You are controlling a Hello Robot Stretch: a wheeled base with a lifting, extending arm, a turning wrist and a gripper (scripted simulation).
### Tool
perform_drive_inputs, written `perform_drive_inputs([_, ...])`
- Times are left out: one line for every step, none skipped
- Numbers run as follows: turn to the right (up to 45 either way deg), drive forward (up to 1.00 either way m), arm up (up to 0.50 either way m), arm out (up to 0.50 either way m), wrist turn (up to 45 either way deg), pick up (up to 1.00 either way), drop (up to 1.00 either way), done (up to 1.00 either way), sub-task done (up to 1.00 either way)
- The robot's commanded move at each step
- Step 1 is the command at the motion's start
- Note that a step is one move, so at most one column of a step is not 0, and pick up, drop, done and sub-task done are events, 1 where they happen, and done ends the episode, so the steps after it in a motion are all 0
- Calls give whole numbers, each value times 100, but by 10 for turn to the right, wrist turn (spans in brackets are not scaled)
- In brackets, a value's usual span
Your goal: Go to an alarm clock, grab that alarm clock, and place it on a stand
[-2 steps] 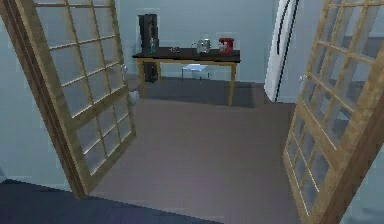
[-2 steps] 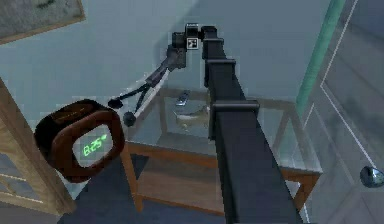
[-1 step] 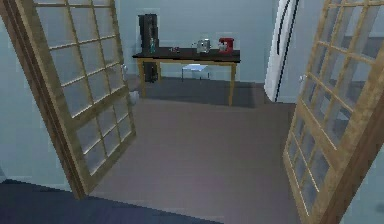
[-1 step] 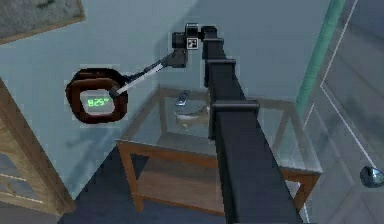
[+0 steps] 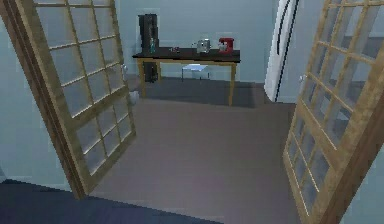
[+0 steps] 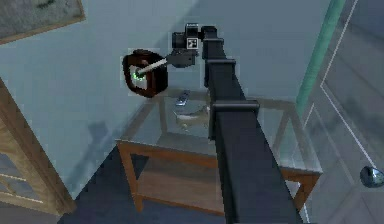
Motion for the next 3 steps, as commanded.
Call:
perform_drive_inputs([0,0,0,0,450,0,0,0,0])
perform_drive_inputs([0,0,0,0,330,0,0,0,0])
perform_drive_inputs([0,0,-6,0,0,0,0,0,0])
